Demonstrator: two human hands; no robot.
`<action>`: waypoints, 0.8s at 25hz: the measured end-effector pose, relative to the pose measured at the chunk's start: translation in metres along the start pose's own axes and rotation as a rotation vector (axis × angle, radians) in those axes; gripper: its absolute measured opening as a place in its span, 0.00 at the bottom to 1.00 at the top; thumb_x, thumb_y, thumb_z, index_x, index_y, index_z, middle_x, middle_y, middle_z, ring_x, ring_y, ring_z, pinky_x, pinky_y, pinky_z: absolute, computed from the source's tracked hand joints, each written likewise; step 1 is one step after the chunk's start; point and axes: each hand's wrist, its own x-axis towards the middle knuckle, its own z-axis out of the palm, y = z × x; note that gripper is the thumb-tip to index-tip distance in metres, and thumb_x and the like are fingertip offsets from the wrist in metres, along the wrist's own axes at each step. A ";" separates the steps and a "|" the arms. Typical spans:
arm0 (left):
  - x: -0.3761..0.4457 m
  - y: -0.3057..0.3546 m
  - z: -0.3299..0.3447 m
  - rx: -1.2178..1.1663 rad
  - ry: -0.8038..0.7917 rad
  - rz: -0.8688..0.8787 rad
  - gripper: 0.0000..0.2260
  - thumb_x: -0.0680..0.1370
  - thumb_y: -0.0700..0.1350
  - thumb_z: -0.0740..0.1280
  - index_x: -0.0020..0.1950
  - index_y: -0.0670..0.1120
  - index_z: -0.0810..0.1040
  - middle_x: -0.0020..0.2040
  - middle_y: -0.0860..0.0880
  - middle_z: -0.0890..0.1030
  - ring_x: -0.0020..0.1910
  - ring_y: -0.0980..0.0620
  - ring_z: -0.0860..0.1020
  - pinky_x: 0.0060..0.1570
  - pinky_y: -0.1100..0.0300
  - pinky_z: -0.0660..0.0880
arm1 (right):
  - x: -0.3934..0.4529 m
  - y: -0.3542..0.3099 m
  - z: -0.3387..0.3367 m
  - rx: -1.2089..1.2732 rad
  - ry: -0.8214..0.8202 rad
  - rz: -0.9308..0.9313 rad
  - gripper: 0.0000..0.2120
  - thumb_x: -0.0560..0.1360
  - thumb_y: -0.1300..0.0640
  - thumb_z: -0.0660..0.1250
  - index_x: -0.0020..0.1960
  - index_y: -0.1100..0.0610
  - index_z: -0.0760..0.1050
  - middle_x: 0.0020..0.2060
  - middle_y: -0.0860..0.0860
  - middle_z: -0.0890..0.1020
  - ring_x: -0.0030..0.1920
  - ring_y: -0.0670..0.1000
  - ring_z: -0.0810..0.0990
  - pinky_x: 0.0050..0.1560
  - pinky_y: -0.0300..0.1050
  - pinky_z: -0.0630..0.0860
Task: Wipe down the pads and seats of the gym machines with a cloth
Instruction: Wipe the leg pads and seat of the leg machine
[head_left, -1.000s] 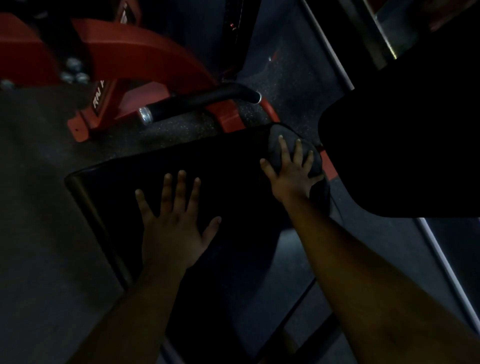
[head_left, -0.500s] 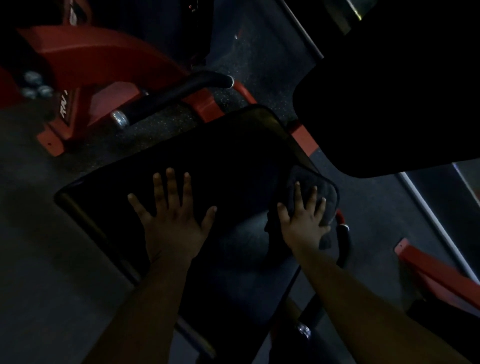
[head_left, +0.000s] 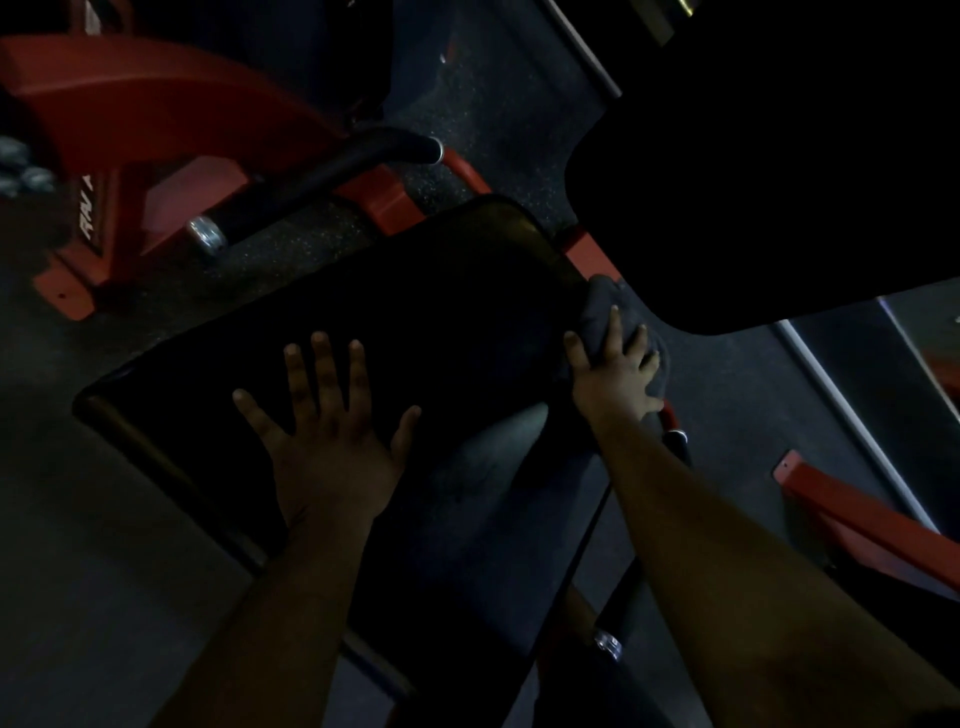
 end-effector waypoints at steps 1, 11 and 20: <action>-0.001 0.000 -0.001 0.001 -0.003 -0.002 0.39 0.79 0.72 0.41 0.83 0.51 0.44 0.83 0.44 0.42 0.81 0.42 0.38 0.71 0.25 0.40 | -0.013 0.004 0.005 -0.039 0.020 -0.058 0.36 0.77 0.27 0.49 0.80 0.35 0.40 0.82 0.49 0.44 0.81 0.60 0.44 0.69 0.79 0.52; 0.000 0.000 0.000 0.003 -0.006 0.006 0.39 0.79 0.72 0.40 0.83 0.51 0.45 0.83 0.43 0.44 0.82 0.42 0.40 0.71 0.24 0.40 | -0.016 0.006 0.009 -0.164 -0.022 -0.180 0.41 0.71 0.20 0.49 0.78 0.30 0.37 0.82 0.48 0.39 0.81 0.60 0.38 0.66 0.84 0.46; 0.002 0.002 0.001 0.015 0.021 -0.007 0.39 0.78 0.72 0.44 0.83 0.50 0.52 0.83 0.43 0.50 0.82 0.42 0.44 0.71 0.25 0.41 | 0.023 -0.168 0.017 -0.184 0.004 -0.589 0.35 0.77 0.26 0.47 0.80 0.34 0.44 0.82 0.45 0.45 0.81 0.60 0.44 0.68 0.79 0.47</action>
